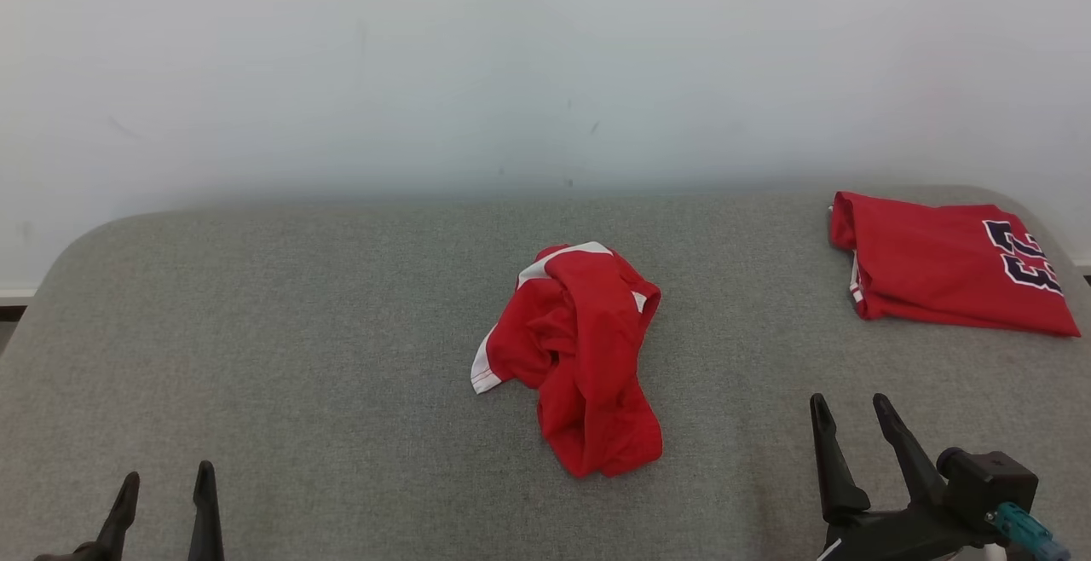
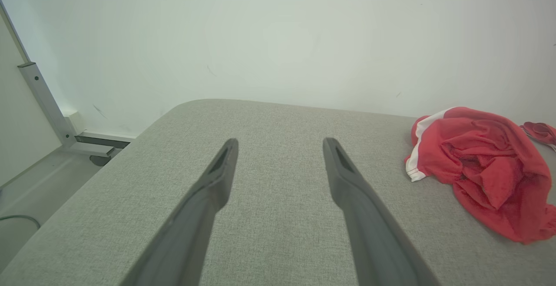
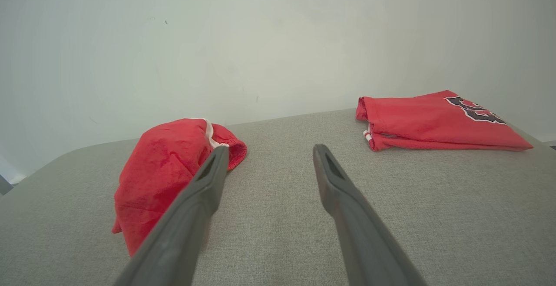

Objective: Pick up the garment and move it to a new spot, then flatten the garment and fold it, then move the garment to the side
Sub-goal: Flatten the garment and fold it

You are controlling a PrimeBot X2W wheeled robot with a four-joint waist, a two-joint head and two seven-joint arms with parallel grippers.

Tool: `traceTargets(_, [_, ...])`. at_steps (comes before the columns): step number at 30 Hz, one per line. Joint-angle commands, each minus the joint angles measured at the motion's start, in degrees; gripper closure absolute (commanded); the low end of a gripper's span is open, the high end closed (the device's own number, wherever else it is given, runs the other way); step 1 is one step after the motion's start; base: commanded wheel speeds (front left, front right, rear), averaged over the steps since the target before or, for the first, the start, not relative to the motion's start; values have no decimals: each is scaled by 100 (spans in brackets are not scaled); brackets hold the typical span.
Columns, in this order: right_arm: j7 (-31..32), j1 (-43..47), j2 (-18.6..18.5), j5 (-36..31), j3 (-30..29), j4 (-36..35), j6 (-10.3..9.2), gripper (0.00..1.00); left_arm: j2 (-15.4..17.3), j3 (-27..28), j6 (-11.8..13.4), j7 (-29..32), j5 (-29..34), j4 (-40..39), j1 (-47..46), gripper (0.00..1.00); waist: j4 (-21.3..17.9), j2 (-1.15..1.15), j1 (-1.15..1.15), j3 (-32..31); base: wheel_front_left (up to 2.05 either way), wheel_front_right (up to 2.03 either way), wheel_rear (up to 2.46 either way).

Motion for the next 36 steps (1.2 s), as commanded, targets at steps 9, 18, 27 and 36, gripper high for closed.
traceTargets(9, [17,76,17,-13,-8,-21,-13,0,33,5,28,-23,-21,-2,70,0,-8,0,0,-9,0,0,0])
traceTargets(18, [11,62,18,-17,-13,0,-13,0,38,-9,34,-33,-35,18,58,0,-11,0,0,-23,0,0,0])
traceTargets(27, [11,68,18,-13,-12,-4,-14,0,54,-9,43,-44,-52,15,65,0,-2,0,0,-28,0,0,0])
traceTargets(36, [20,76,18,-17,-23,-25,-13,0,51,-18,55,-72,-65,18,58,0,7,0,0,-25,0,0,0])
